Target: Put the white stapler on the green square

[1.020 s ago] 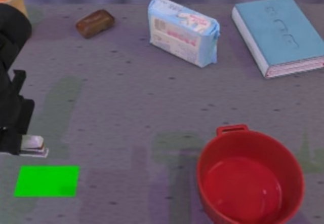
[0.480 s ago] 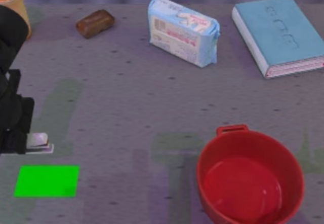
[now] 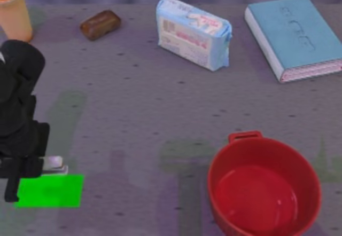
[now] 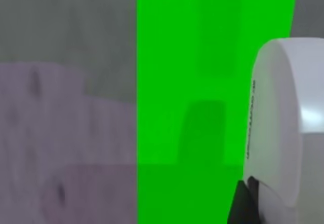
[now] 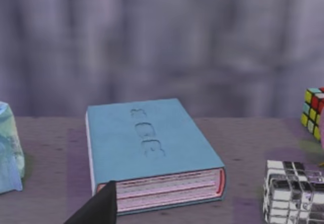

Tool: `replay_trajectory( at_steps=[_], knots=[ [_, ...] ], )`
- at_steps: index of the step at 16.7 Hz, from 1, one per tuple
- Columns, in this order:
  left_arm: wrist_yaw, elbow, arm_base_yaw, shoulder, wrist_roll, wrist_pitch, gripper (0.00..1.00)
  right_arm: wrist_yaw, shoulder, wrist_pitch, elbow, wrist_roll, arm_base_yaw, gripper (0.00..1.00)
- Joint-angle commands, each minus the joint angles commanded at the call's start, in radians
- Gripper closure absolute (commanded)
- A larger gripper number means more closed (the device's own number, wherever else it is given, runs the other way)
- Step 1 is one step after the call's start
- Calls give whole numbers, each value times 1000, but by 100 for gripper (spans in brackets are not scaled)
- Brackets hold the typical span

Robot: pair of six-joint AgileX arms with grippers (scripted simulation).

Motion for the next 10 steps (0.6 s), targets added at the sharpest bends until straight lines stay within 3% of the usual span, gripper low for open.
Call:
replay_trajectory(
  at_steps=[4, 8, 10],
  knots=[
    [2, -91, -2, 57, 0, 140, 100, 0, 0, 0, 0, 0, 0, 0],
    [2, -98, -2, 62, 0, 149, 100, 0, 0, 0, 0, 0, 0, 0],
    [2, -98, -2, 62, 0, 149, 85, 0, 0, 0, 0, 0, 0, 0]
  ],
)
